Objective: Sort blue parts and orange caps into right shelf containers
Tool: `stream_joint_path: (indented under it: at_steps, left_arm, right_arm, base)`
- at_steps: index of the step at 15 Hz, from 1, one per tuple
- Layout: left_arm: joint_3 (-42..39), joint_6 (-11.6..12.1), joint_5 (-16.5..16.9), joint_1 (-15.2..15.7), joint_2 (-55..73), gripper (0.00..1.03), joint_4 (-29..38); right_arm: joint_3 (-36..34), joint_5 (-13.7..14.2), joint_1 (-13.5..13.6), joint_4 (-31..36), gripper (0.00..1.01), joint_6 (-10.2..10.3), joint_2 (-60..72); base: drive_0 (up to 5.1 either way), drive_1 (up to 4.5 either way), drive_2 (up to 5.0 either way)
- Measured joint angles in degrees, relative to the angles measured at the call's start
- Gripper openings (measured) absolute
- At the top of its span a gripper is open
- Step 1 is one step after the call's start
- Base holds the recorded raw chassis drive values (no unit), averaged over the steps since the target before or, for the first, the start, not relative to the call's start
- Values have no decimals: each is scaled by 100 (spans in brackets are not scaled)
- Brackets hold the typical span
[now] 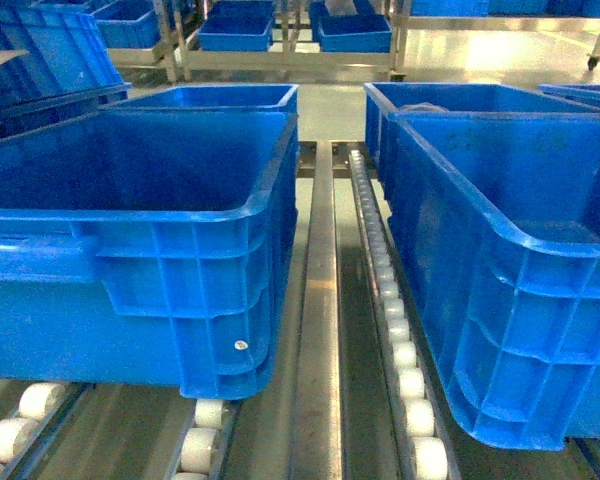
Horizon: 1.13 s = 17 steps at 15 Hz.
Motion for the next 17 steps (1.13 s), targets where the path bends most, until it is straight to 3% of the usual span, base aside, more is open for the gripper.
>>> stream_joint_path:
  at_steps: [8,10,11,12,16,17]
  left_arm:
    - [0,0,0,0,-994,2,-986]
    - [0,0,-13,0,-1132,2,-1141]
    - [0,2,2,0,-1233,2,-1272]
    - [4,13,7,0,-2098,2,-2074]
    - [2,24,0,2,-2094,2,-2151]
    - [2,22,0,2,-2094,5,-2177]
  right_arm:
    - [0,0,0,-846,2,0,-844]
    - [0,-4,0,-1878,2,2,-1609]
    - [7,-11,0,-1742,2,2,-1788]
    - [2,0,0,-1884,2,4,-1790]
    - [2,-2,0,-1858,2,4,-1797]
    - [2,0,0,-1856,12,7,-1797]
  base:
    - [0,0,0]
    - [0,0,0]
    - [0,0,0]
    - [0,0,0]
    - [0,0,0]
    - [0,0,0]
